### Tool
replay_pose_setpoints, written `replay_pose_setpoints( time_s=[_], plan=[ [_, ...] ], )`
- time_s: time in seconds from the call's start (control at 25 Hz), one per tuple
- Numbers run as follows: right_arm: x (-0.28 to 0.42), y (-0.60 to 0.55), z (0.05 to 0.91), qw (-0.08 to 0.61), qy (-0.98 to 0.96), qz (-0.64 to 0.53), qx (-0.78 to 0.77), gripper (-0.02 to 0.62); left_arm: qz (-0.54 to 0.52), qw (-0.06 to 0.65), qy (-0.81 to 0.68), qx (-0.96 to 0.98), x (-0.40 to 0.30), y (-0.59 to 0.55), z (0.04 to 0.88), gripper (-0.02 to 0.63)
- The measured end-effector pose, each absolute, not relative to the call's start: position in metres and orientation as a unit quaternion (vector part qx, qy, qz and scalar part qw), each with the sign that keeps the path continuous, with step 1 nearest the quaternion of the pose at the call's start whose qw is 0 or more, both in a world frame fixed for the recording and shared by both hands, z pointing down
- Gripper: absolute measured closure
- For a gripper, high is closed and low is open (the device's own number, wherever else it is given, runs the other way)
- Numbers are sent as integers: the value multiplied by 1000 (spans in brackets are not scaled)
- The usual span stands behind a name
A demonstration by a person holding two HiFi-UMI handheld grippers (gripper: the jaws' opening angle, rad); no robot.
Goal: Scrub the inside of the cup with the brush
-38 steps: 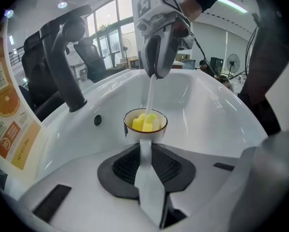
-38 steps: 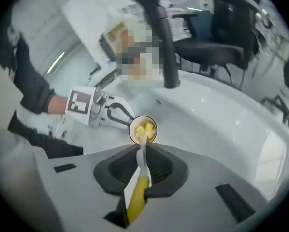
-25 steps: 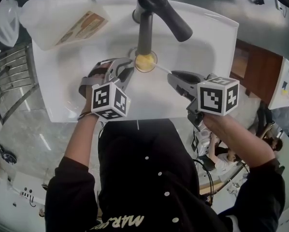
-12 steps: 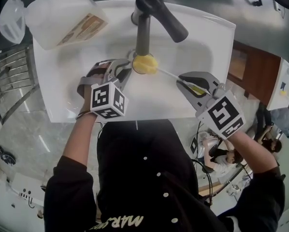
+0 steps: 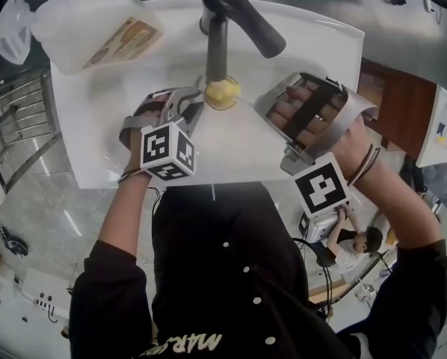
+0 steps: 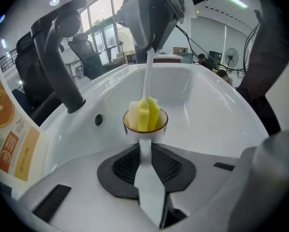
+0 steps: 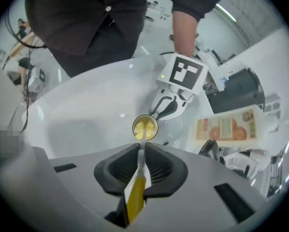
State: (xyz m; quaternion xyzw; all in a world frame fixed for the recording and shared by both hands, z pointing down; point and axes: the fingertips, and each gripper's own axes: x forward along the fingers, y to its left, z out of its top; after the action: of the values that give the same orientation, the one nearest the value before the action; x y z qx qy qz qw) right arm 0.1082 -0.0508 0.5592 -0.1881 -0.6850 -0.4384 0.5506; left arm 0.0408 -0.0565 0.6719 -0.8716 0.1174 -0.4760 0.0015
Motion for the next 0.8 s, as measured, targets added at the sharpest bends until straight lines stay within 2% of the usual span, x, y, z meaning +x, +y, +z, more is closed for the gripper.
replay_pose_setpoints(
  time_s=[0.2,0.36,0.56,0.8],
  plan=[
    [100,-42,584,557,-667,-448,-211,546,-485,6,116,-867,39,-54,674,515],
    [99,-45,585,568,-721,-362,-164,545,-484,8,120,-867,38,-54,674,515],
    [107,-55,588,557,-829,-47,-13,543,-484,11,121,-867,39,-53,674,515],
    [122,-59,597,433,-818,343,161,541,-482,12,124,-867,41,-52,672,516]
  ],
)
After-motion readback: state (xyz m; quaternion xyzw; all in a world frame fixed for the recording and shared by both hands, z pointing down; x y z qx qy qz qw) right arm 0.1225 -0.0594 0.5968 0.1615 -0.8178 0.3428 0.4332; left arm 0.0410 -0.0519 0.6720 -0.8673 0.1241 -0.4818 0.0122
